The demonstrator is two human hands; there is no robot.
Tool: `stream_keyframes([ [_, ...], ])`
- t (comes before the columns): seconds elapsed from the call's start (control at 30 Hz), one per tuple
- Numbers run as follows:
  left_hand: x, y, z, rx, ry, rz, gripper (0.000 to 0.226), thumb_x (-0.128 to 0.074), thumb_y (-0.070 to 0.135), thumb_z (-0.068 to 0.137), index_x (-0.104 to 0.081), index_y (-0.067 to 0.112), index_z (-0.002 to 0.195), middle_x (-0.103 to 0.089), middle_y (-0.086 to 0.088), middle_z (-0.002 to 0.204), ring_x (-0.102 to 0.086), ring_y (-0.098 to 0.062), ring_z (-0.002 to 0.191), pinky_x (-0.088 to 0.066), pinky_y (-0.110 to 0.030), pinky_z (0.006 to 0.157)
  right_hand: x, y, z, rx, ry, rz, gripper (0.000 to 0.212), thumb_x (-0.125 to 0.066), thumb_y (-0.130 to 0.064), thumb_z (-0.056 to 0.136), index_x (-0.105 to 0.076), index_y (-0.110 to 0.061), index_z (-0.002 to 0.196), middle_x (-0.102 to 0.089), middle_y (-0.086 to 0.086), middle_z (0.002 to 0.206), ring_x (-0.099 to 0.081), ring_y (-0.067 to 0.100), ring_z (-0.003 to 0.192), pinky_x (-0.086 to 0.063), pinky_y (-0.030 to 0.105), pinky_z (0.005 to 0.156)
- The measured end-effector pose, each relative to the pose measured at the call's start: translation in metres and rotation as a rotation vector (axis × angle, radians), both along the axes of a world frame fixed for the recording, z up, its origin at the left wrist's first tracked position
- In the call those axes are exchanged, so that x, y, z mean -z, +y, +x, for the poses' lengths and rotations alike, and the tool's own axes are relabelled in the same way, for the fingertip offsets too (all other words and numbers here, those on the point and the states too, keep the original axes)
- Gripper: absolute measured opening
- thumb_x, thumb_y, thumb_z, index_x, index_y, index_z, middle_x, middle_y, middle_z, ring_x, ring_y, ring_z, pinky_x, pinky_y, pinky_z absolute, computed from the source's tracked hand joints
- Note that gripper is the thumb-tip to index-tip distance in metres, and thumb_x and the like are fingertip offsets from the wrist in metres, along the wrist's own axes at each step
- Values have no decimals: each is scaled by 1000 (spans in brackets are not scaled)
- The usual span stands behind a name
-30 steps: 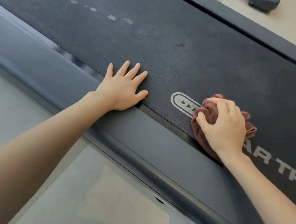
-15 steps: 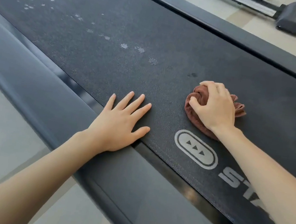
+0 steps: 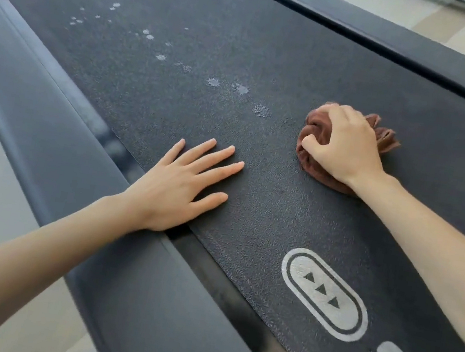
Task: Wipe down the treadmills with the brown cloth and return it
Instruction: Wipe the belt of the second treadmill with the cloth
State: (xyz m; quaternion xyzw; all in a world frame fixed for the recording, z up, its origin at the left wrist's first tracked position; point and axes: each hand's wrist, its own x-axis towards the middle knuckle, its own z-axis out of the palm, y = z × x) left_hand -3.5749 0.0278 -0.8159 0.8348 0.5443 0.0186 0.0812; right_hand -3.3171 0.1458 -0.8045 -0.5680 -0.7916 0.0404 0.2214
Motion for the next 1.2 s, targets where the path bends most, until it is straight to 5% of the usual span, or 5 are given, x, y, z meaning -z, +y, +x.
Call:
stream_keyframes([
  [0.2,-1,-1,1,-40,-6,25,78,-8,68,82,-8,29,149,-1,18,155,6,-2,143,2,-37,118,3,-115,-36,-408,-9,-10,54,-52,-40,70,-61,-9,113,-61,10,112,-54,30,107,-35,40,105],
  [0.4,-3,-3,0,-59,-13,38,70,-19,64,87,-13,32,148,-6,20,154,2,-3,143,-1,-35,118,-7,-100,-14,-555,35,-85,48,-52,-42,72,-62,-14,109,-62,2,112,-56,25,107,-39,36,98],
  [0.73,-7,-10,4,-85,-17,103,56,-36,49,95,-29,27,145,-24,10,154,-15,-10,143,-14,-34,117,4,7,-47,99,-88,14,55,-52,-49,82,-51,-9,120,-55,17,117,-50,36,107,-37,41,91],
  [0.97,-5,-13,5,-95,-42,92,50,-42,38,96,-34,23,143,-28,6,152,-20,-13,142,-22,-39,114,2,-109,-16,-149,-80,60,51,-47,-45,76,-59,-9,110,-60,12,105,-55,34,96,-41,43,89],
  [1.2,-5,-11,2,-85,-35,91,59,-32,46,90,-34,21,144,-28,4,152,-20,-14,142,-23,-40,114,8,-180,11,-232,-24,51,49,-52,-42,72,-63,-13,110,-61,6,111,-56,30,105,-35,40,103],
])
